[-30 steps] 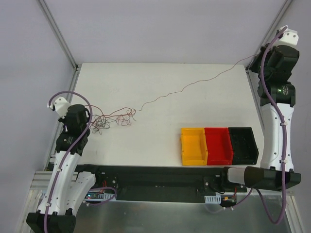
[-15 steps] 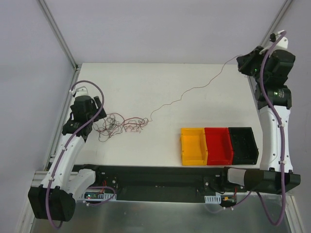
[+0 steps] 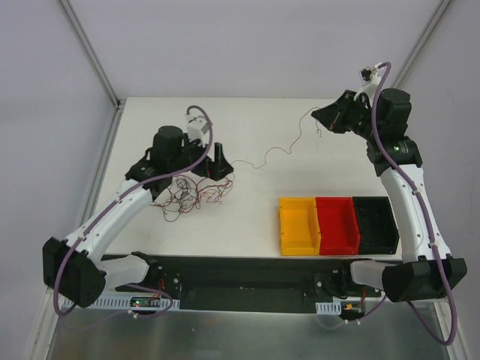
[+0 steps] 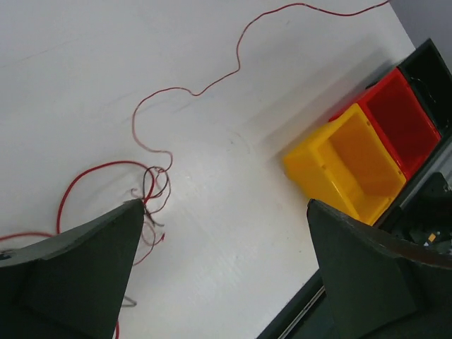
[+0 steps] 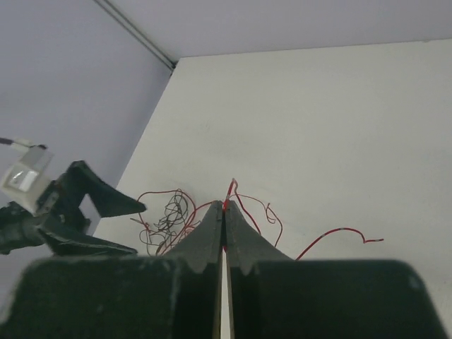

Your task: Untangle the cables

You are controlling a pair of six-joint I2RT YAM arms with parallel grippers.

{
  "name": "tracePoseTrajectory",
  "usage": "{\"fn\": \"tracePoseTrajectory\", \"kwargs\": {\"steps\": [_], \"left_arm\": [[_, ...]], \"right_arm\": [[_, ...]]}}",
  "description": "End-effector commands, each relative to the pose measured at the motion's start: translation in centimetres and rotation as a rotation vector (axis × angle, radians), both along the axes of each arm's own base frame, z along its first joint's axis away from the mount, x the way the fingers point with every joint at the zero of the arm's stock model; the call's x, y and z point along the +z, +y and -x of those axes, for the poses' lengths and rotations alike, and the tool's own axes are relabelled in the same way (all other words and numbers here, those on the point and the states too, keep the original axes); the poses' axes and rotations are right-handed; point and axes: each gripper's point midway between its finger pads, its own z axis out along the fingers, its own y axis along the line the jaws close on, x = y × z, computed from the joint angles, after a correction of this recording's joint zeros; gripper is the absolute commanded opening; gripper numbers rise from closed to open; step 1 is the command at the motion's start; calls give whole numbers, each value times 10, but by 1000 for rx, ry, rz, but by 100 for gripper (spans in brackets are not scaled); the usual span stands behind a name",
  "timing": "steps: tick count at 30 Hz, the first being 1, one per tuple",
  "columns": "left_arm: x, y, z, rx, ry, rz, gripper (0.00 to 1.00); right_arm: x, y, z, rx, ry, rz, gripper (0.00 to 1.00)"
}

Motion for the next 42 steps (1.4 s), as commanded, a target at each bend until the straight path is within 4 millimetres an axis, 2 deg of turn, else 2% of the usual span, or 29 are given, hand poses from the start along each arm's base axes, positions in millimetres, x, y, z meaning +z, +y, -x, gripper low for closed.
{"fn": "tracePoseTrajectory", "kwargs": {"steps": [1,5,10,13,15,17,18,20,21,23,25,27,30,31,33,35,36,38,42], "left_arm": [[-14,-35,-36,-10,-27,-85,99],[-55,-30,-65,116,98,-172,88],[-96,-48,-80,101,237,-190,91],[-115,-55,-84,89,289,-195,87],[-121,-62,-86,66,310,-186,76],[-123,-69,-83,28,331,-165,53],[-123,-69,-83,27,333,-164,38],[-112,-63,-85,53,294,-172,7],[-100,-60,-85,65,265,-167,0],[-68,-55,-83,84,192,-140,0],[-20,-53,-78,77,94,-83,0],[45,-49,-65,60,-35,-1,0],[121,-37,-49,79,-196,83,0],[140,-28,-46,124,-238,103,0],[167,-12,-42,206,-287,144,0],[189,-9,-36,214,-320,183,0],[193,-12,-33,193,-318,196,0],[192,-22,-30,147,-288,223,0],[174,-46,-31,30,-213,227,0]], "right_arm": [[67,12,37,94,-195,-63,1],[76,12,50,101,-232,-60,1],[73,10,55,95,-230,-52,1],[69,9,57,89,-228,-49,1],[66,7,58,76,-227,-45,1],[62,5,59,67,-222,-42,1],[61,6,59,70,-219,-42,1],[56,7,59,74,-207,-43,1],[52,6,58,74,-198,-42,1],[42,6,55,69,-174,-39,1],[29,9,51,74,-136,-40,1],[16,15,47,89,-98,-38,1],[1,29,44,115,-60,-33,1],[-1,37,43,130,-56,-33,1],[1,48,43,155,-64,-41,1],[3,63,45,195,-67,-65,1],[4,73,47,222,-64,-79,1],[6,92,52,277,-62,-101,1],[-2,126,67,373,-29,-91,3]]}}
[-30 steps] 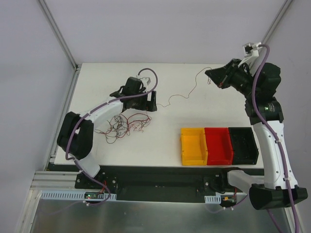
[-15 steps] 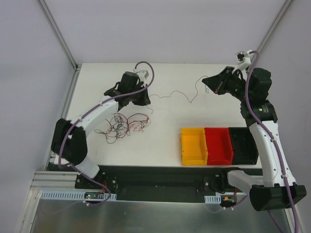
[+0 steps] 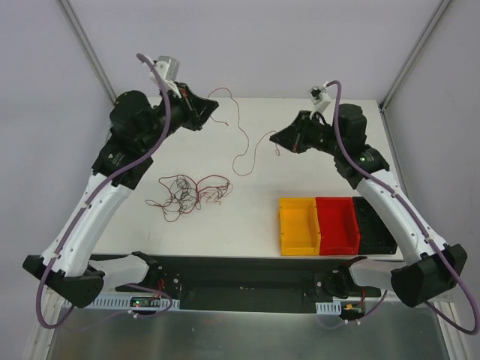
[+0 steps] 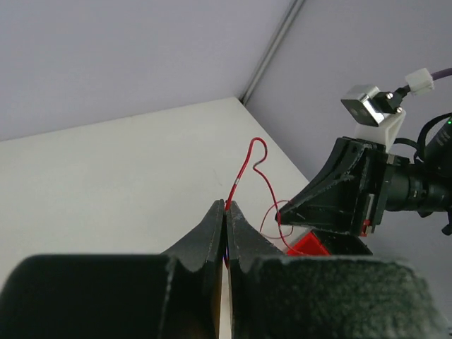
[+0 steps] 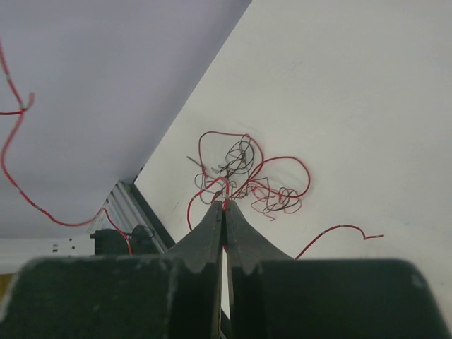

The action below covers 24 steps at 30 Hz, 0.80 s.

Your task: Untangle the cables

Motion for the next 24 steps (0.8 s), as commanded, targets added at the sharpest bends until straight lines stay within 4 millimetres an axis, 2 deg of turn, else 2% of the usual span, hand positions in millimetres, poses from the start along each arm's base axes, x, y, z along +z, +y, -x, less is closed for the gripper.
{"fn": "tracePoseTrajectory", "kwargs": {"steps": [1,3,5,8,11,13,16,17,22,24], "left_arm": [[-61,-40,-13,-168,191,-55,0],[-82,-55,-13,-253,250,-77,0],[-108,-65,-17,-293,330,-90,0],[-166,-76,-30,-316,482,-125,0],[-203,-88,-26,-371,617,-133,0],[-218,-99,-20,-414,670,-136,0],[-230,-124,-3,-478,679,-184,0],[-234,-133,2,-465,658,-221,0],[-236,-192,33,-489,594,-308,0],[-250,-220,43,-505,614,-334,0]], "right_arm": [[18,33,13,95,-51,-34,4],[3,37,14,90,-31,6,6],[-14,32,11,57,-3,67,6],[-48,12,1,-38,37,192,6],[-74,-2,0,-81,81,297,4],[-82,-16,4,-126,114,355,1],[-92,-52,11,-293,143,421,1],[-97,-70,14,-379,148,443,1],[-109,-145,60,-650,183,523,1],[-114,-177,83,-773,211,548,1]]}}
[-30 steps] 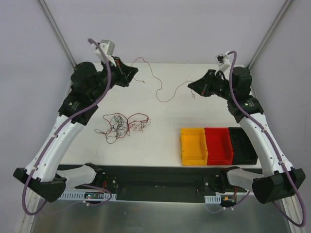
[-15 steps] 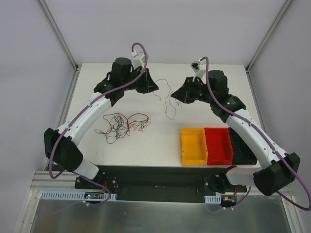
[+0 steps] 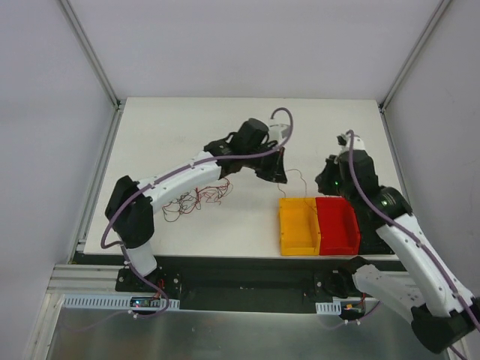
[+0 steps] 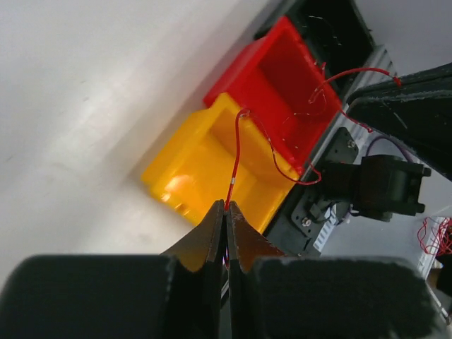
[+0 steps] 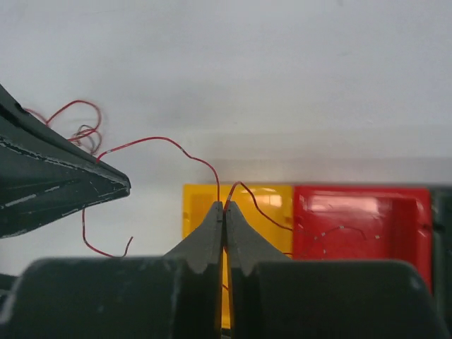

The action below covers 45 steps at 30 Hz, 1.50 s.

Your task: Untangle the cables

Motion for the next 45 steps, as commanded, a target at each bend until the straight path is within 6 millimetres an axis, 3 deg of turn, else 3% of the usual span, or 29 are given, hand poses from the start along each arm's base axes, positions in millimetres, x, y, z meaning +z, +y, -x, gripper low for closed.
{"fn": "tracePoseTrajectory", "kwargs": {"steps": [1,4,6,9,13,18,22,26,31,35,37,41,45], "left_arm": [[6,-62,14,-39,-58,5,0],[-9,-108,29,-110,0,17,0],[-9,-137,37,-156,15,45,0],[-21,-158,44,-198,32,29,7],[-28,-158,48,-216,26,6,34],[-31,-147,53,-232,16,-12,52],[-5,-132,66,-301,-44,19,74],[6,-130,71,-342,-63,45,79],[20,-139,76,-373,-37,96,80],[42,-124,73,-364,-120,106,83],[56,-106,68,-335,-158,108,84],[72,-52,28,-189,-166,105,88],[96,-2,16,-129,-210,132,91]], "right_arm": [[2,-92,45,-378,-27,125,1],[3,-128,80,-496,-54,130,1],[5,-138,92,-522,-112,84,1],[12,-151,107,-562,-199,5,1],[21,-169,121,-623,-284,-43,1],[30,-169,122,-593,-323,-37,1],[30,-181,130,-633,-335,-21,1],[44,-201,143,-685,-418,-12,1],[80,-225,160,-715,-530,15,1],[114,-224,165,-636,-585,39,1],[130,-210,161,-530,-642,15,1],[171,-180,155,-341,-726,-77,1],[206,-166,148,-246,-764,-58,1]]}}
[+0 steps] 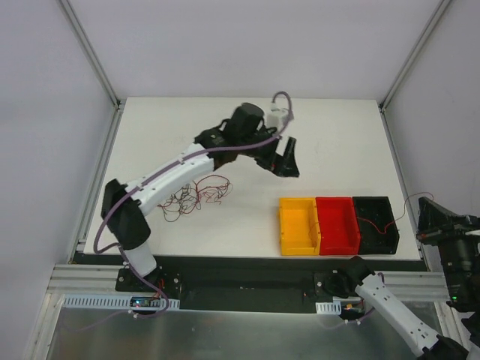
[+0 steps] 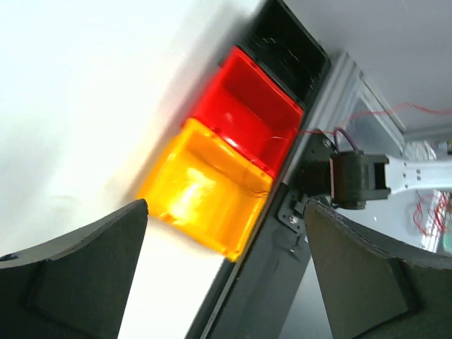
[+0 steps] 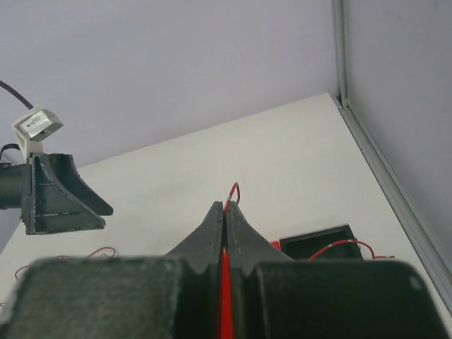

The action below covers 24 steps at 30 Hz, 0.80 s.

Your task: Untangle the cables

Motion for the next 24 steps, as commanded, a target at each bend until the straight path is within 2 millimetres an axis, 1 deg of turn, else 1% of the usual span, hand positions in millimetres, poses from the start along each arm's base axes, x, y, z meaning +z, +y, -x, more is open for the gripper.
{"fn": "tracePoseTrajectory", "kwargs": {"steps": [1,3,4,6,8,9,11,14,16,18,20,22,24], "left_arm": [[59,59,-16,70,-129,92,92],[75,83,-20,105,-168,99,94],[82,93,-21,121,-182,106,95],[97,110,-21,133,-231,115,98],[103,123,-23,138,-293,96,99],[103,129,-25,149,-321,78,99],[100,139,-28,166,-373,35,99],[97,156,-31,228,-422,-15,99],[93,165,-31,255,-441,-38,99],[87,171,-33,270,-471,-62,99],[76,177,-37,293,-484,-93,99],[68,179,-39,302,-482,-114,99],[60,179,-38,296,-468,-122,99]], "right_arm": [[55,29,-15,131,-93,80,1],[81,41,-10,214,-154,72,0],[93,41,-8,225,-173,62,1],[117,37,-3,221,-207,50,1],[128,28,-6,173,-206,57,1],[130,24,-8,148,-197,63,1],[133,23,-13,131,-188,87,1],[118,27,-24,112,-144,114,1],[101,32,-33,108,-109,134,1],[76,36,-46,72,-50,142,1],[62,44,-55,77,-13,157,1],[55,51,-62,88,13,163,0],[57,55,-64,96,16,166,1]]}}
